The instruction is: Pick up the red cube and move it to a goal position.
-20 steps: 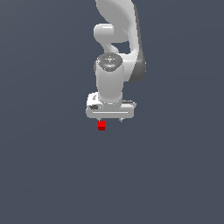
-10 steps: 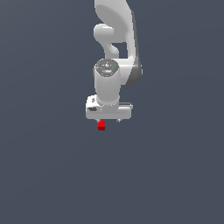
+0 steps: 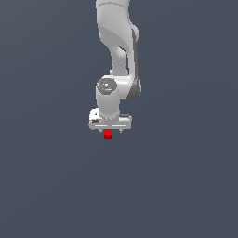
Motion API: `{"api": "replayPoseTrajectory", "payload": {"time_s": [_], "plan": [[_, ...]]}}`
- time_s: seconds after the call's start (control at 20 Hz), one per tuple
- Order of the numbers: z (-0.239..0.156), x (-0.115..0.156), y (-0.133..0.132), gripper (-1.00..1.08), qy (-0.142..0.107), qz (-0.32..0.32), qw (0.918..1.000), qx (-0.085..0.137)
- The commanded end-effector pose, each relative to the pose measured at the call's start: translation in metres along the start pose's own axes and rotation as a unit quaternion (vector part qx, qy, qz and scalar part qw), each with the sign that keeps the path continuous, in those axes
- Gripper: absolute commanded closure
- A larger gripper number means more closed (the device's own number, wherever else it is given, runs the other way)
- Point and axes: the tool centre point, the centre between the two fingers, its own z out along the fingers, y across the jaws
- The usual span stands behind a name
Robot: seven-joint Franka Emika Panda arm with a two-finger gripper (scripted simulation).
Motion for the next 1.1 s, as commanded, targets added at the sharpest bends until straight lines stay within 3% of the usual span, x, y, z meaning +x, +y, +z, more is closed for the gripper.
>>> {"api": "replayPoseTrajectory", "payload": {"time_s": [0.0,0.55,0.6,1.05], "plan": [[0.017,-0.007,0.006,-0.92,0.001,-0.001,1.0000,0.000],[0.052,-0.020,0.019,-0.92,0.001,-0.003,1.0000,0.001],[0.052,-0.020,0.019,1.08,0.001,-0.003,1.0000,0.001],[0.052,-0.020,0.019,1.08,0.001,-0.003,1.0000,0.001]]}}
